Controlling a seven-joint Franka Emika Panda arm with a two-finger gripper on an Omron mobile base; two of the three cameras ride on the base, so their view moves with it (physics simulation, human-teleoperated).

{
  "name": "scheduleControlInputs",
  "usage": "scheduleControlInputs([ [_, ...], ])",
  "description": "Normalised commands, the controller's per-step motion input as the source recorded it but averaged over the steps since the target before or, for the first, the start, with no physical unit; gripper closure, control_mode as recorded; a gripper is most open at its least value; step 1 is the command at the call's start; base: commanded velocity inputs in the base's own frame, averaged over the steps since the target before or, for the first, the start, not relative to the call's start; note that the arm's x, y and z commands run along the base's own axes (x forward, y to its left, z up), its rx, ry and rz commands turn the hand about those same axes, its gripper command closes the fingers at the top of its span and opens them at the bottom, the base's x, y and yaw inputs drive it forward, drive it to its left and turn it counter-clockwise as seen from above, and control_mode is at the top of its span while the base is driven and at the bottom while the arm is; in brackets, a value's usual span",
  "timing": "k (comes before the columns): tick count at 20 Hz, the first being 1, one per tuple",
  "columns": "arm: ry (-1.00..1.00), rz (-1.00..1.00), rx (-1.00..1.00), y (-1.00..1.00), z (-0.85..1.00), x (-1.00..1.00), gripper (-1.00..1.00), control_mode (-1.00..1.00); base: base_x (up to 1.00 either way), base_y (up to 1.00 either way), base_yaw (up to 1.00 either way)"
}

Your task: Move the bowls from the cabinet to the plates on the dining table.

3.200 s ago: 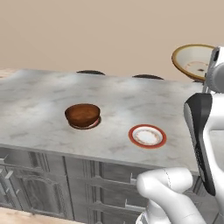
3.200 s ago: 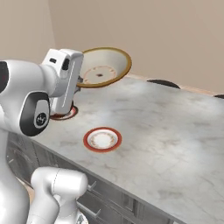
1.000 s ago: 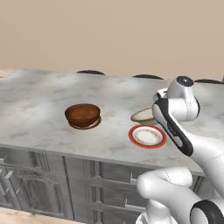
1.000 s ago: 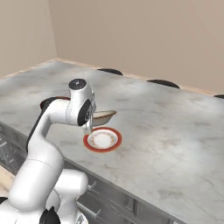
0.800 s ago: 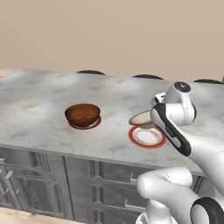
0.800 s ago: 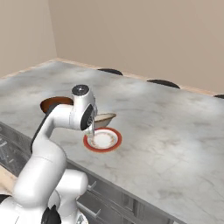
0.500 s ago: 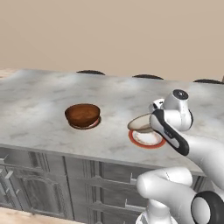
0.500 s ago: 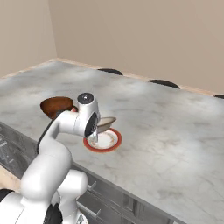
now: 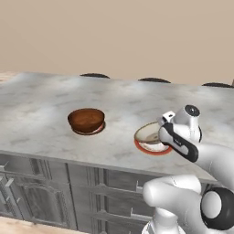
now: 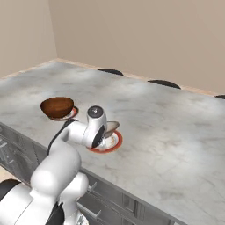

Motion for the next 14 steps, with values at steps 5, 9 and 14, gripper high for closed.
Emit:
scheduleControlInputs([
  [5,-0.02,0.05,0.00,-0.15,-0.33,0.08,1.00,-1.00,0.00,0.00,0.00],
  [9,0.00,0.03,0.00,-0.07,-0.25,0.02,1.00,-1.00,0.00,0.00,0.00],
  [14,0.00,0.01,0.00,-0.01,-0.16,0.01,1.00,-1.00,0.00,0.00,0.00],
])
